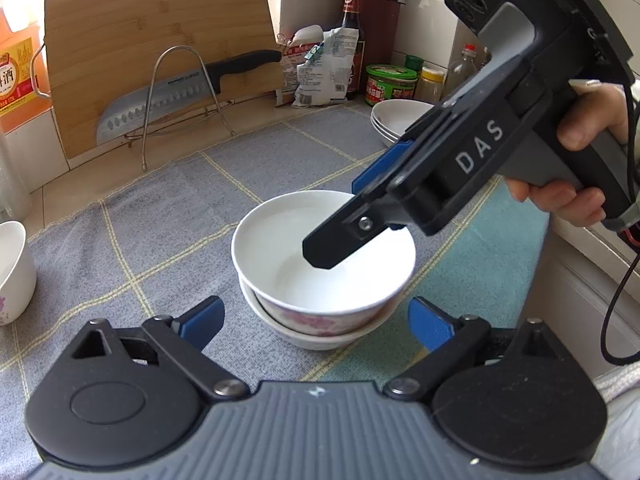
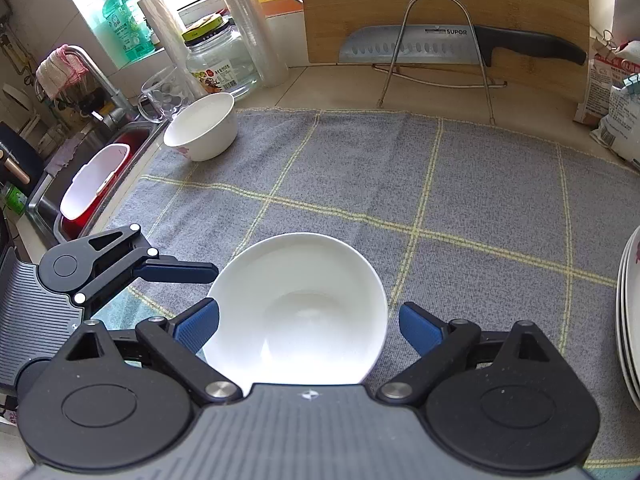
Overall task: Organize plates and bowls
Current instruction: 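Lower the pink-flower bowl into the white bowl and open the right gripper, then move the right gripper to the remaining white bowl by the glass jar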
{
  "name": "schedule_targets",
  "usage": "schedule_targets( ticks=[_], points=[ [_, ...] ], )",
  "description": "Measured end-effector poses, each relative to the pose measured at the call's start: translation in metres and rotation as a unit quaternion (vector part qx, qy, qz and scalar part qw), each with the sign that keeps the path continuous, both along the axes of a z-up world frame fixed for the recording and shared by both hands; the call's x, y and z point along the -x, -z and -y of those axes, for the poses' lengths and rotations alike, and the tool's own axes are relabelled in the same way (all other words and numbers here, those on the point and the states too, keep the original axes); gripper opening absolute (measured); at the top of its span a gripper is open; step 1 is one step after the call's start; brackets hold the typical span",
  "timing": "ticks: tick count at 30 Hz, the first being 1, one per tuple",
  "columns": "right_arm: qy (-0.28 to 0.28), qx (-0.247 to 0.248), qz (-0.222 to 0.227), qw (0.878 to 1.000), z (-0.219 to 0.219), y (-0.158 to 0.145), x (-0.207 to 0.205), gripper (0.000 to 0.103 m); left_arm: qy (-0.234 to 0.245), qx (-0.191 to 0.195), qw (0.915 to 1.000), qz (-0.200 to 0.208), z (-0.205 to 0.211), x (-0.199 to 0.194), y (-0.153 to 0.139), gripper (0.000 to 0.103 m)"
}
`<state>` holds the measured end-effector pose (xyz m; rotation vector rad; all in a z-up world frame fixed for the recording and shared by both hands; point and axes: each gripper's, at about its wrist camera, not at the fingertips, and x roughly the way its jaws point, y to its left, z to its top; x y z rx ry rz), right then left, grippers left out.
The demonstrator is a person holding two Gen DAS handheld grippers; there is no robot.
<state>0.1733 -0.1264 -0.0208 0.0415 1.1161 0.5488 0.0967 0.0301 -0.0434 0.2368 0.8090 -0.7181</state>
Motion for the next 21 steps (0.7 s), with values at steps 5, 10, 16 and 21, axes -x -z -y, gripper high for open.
schedule_targets(
  ticks=[5,10,16,21],
  points=[
    [-0.009,0.008,0.021,1.000,-0.009,-0.007,0.000,0.101,-0.015,0.001,0.9998,0.009,-0.015,0.006,-0.006,0.098],
    [-0.023,0.007,0.037,0.999,-0.021,-0.013,-0.001,0.103,-0.049,-0.004,0.9986,0.020,-0.036,0.008,-0.008,0.098],
    [-0.040,0.008,0.044,0.998,-0.043,-0.015,-0.006,0.103,-0.118,-0.006,0.9927,0.028,-0.070,-0.001,-0.005,0.099],
    [-0.057,0.010,0.054,0.997,-0.066,-0.019,-0.011,0.103,-0.185,-0.006,0.9816,0.045,-0.107,-0.012,-0.001,0.101]
  ],
)
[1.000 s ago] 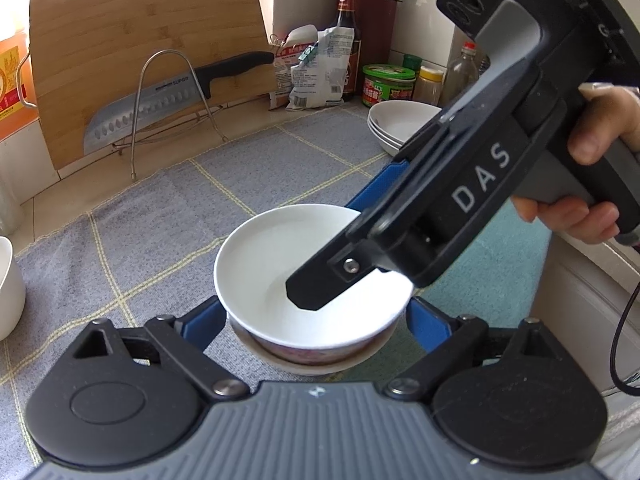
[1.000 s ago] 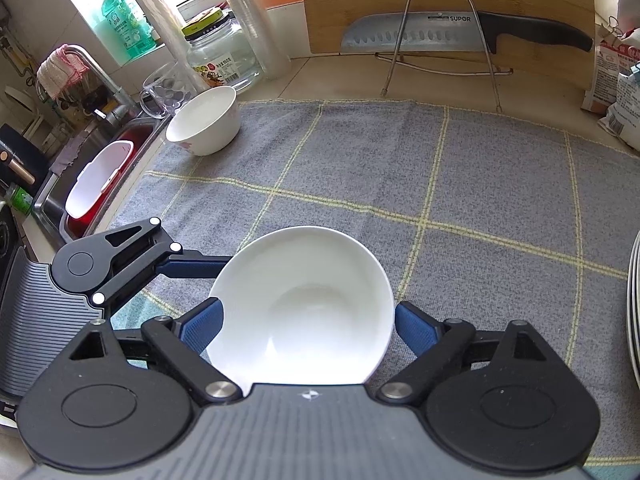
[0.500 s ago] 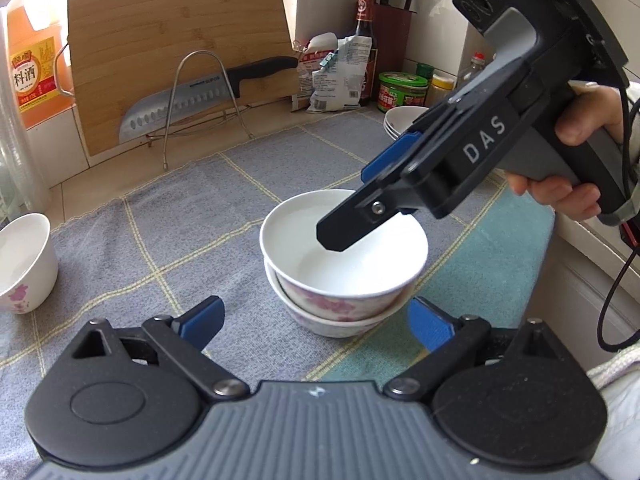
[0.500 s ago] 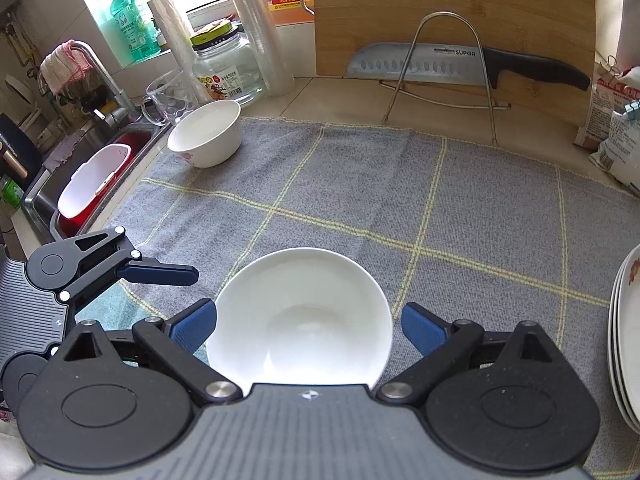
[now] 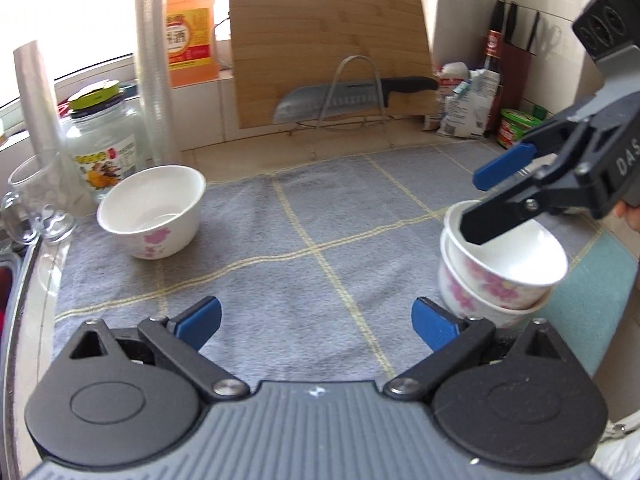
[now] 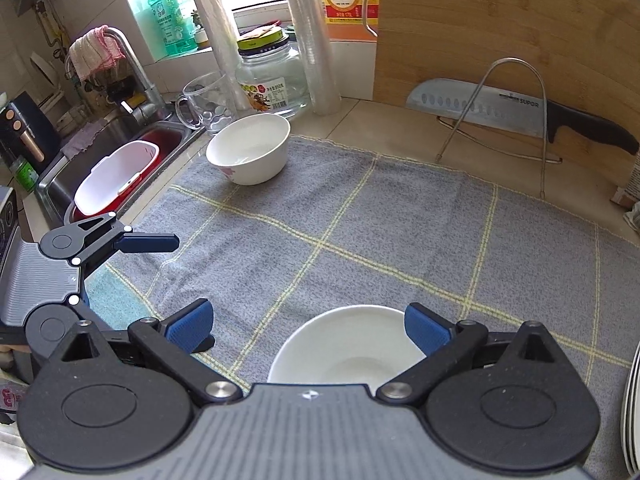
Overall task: Organize plates and bowls
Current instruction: 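Move the right gripper to the remaining white bowl by the glass jar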
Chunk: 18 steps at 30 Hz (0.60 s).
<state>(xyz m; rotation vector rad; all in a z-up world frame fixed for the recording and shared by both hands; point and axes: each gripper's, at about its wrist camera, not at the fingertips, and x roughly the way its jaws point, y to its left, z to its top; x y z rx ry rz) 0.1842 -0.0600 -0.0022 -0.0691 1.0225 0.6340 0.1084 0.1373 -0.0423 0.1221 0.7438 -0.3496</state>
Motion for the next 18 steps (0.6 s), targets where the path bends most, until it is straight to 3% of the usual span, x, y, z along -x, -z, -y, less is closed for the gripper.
schedule_targets(
  ticks=[6,18],
  points=[
    [-0.007,0.002,0.008,1.000,-0.030,-0.004,-0.012,0.103,-0.042,-0.003,0.9989,0.018,-0.043,-0.017,0.009,0.102],
    [-0.022,0.020,0.022,0.999,-0.096,-0.007,-0.046,0.103,-0.067,-0.016,0.9965,0.048,-0.088,-0.059,0.024,0.102]
  ],
)
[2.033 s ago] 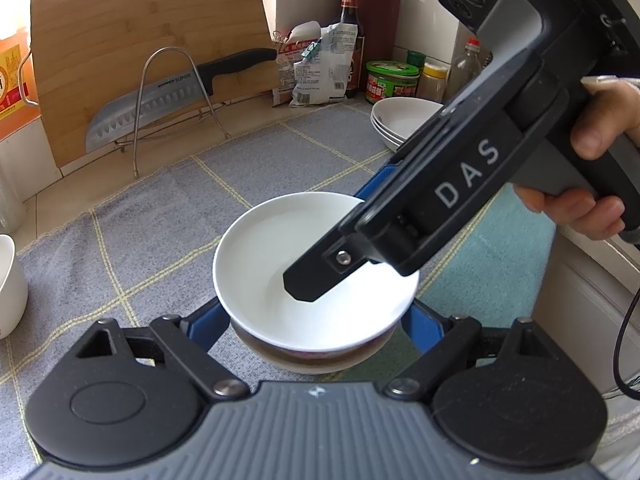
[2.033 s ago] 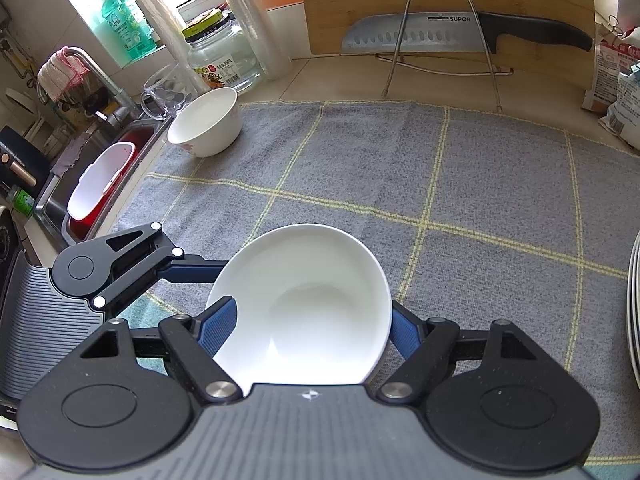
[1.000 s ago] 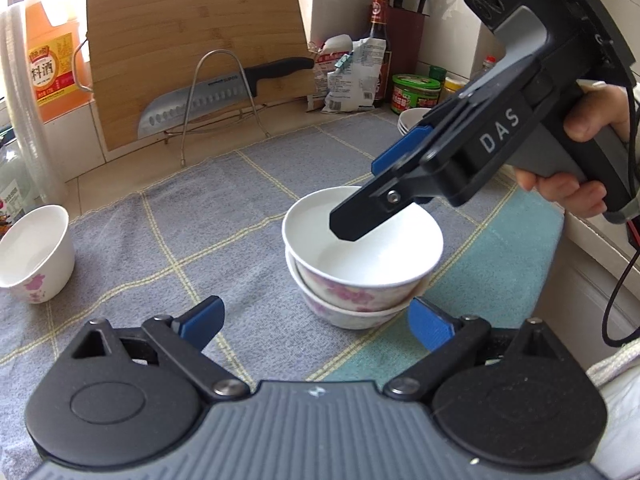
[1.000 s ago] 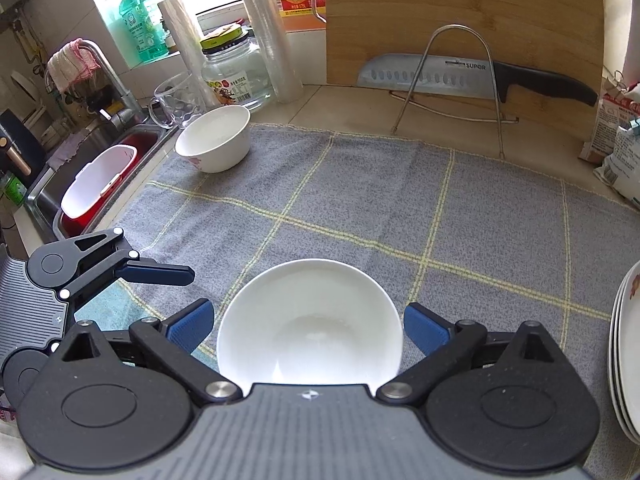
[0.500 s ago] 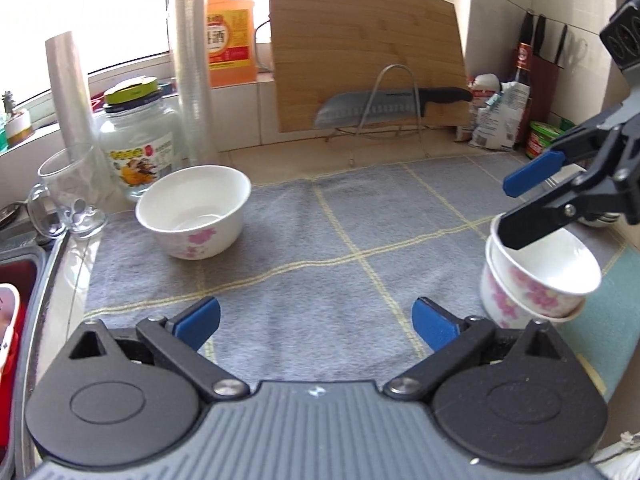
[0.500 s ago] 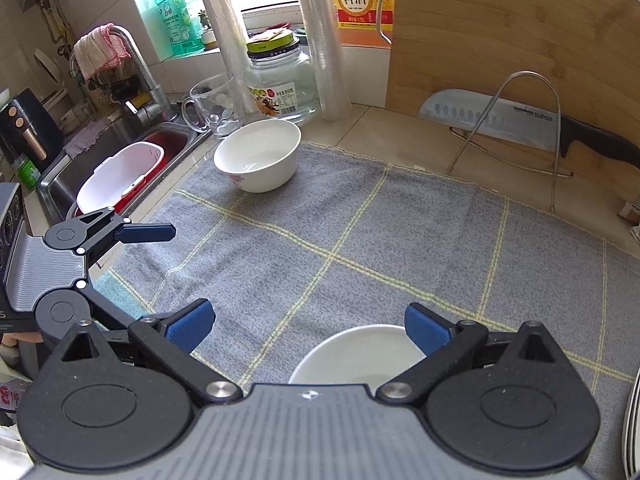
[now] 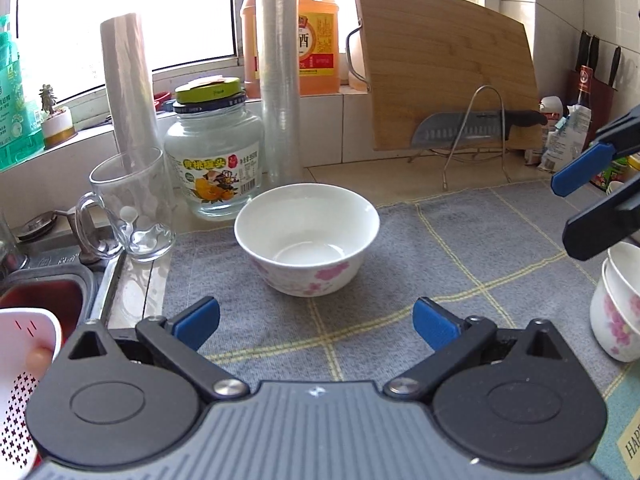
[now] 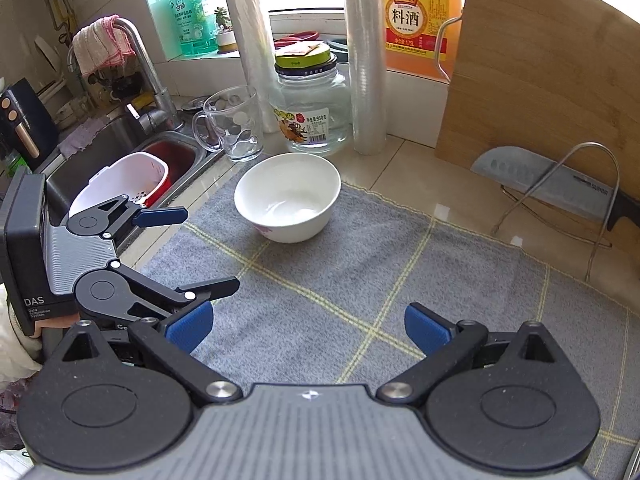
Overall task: Organize plates and bowls
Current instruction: 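Move the right gripper to the remaining white bowl by the glass jar, then grasp the white bowl's rim with the right gripper and lift it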
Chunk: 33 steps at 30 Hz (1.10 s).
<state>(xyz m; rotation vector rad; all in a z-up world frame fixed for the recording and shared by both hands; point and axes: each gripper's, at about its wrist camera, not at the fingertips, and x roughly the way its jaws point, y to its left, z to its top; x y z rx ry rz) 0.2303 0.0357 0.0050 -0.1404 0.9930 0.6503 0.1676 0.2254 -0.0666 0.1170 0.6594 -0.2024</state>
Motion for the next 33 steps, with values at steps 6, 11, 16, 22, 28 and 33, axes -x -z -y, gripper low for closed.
schedule_targets(
  ticks=[6,11,16,22,28,33],
  points=[
    [-0.006,0.004,-0.005,1.000,-0.026,0.008,-0.027,0.103,0.007,-0.002,0.9999,0.009,-0.006,-0.018,0.006,0.102],
    [-0.011,0.004,-0.017,1.000,-0.043,0.018,-0.051,0.103,0.024,-0.001,0.9997,0.007,-0.006,-0.031,0.012,0.102],
    [-0.022,0.007,-0.024,0.999,-0.059,0.029,-0.073,0.103,0.031,-0.004,0.9995,0.005,-0.005,-0.043,0.018,0.102],
    [-0.024,0.005,-0.042,0.999,-0.070,0.046,-0.101,0.103,0.035,0.002,0.9994,0.004,-0.004,-0.053,0.023,0.102],
    [-0.028,0.004,-0.052,0.998,-0.078,0.059,-0.121,0.101,0.039,0.009,0.9992,0.006,-0.005,-0.060,0.024,0.102],
    [-0.035,0.006,-0.052,0.998,-0.085,0.063,-0.131,0.096,0.044,0.013,0.9989,0.008,-0.007,-0.064,0.024,0.101]
  ],
)
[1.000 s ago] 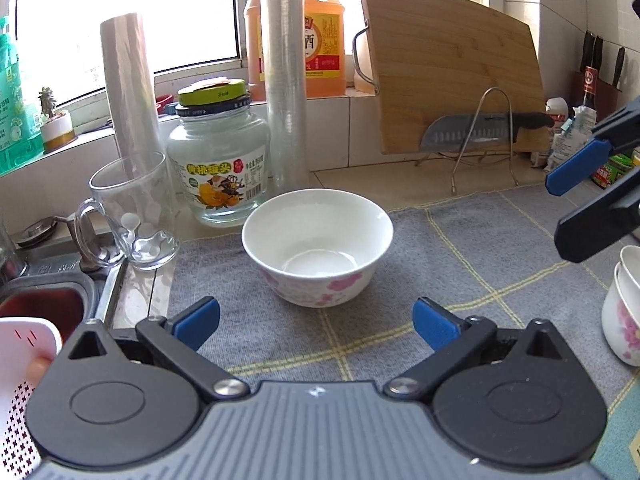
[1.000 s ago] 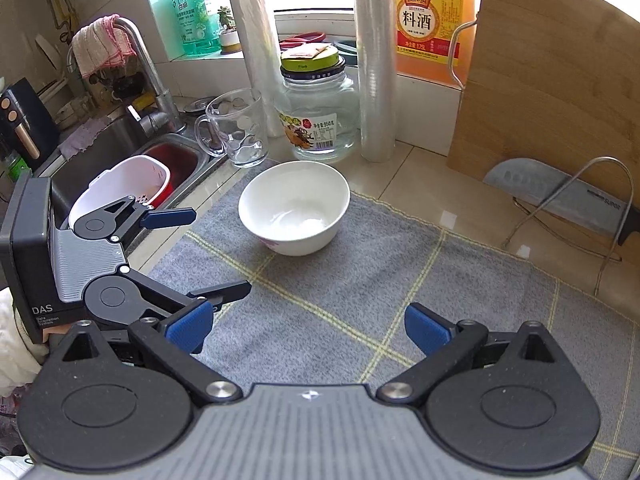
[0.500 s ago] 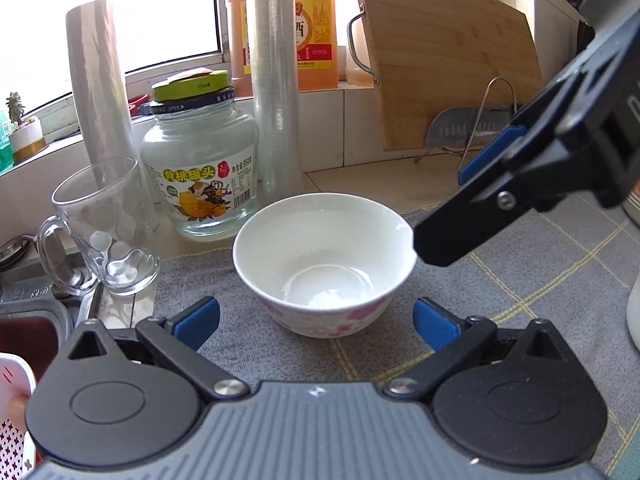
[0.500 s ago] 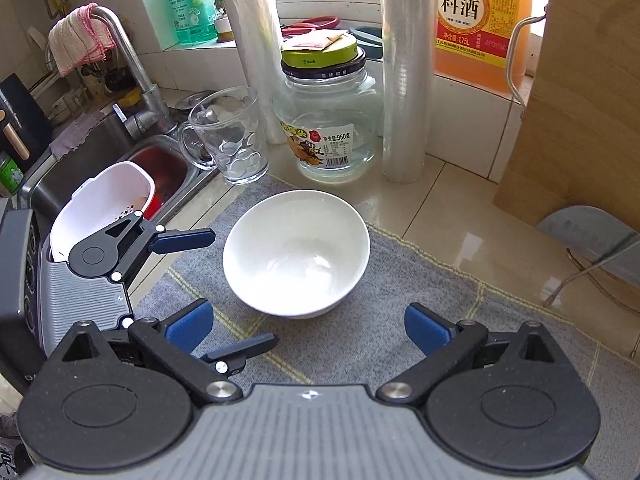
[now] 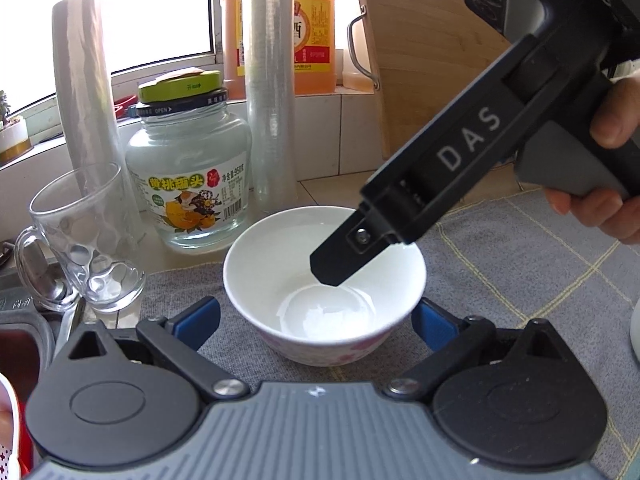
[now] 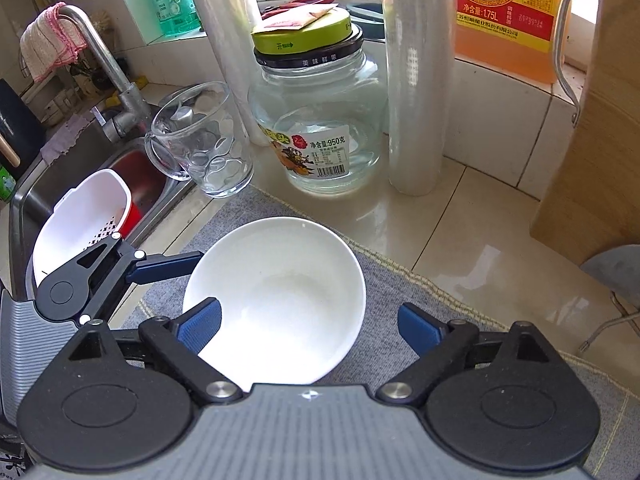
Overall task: Organize plates and bowls
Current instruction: 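Grasp the white bowl's rim with the right gripper and lift it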
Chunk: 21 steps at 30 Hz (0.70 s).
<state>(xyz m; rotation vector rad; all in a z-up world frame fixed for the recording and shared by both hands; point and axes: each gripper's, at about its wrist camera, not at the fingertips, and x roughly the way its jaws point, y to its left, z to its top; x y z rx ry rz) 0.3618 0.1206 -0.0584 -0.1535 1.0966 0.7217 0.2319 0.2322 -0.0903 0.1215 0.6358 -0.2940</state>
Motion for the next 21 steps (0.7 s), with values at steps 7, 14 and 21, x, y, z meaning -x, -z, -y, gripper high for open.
schedule_targets(
  ticks=[7,14,21],
  points=[
    [-0.014,0.004,-0.002,1.000,-0.010,0.006,-0.007,0.085,0.011,0.008,0.9999,-0.002,-0.002,-0.004,0.002,0.098],
    [-0.025,0.003,-0.001,1.000,-0.017,0.008,-0.008,0.080,0.017,0.007,0.9998,0.000,-0.002,-0.003,0.001,0.096],
    [-0.024,-0.003,-0.004,1.000,-0.016,0.010,-0.010,0.077,0.020,0.004,0.9998,0.003,-0.001,-0.003,0.000,0.095]
  ],
)
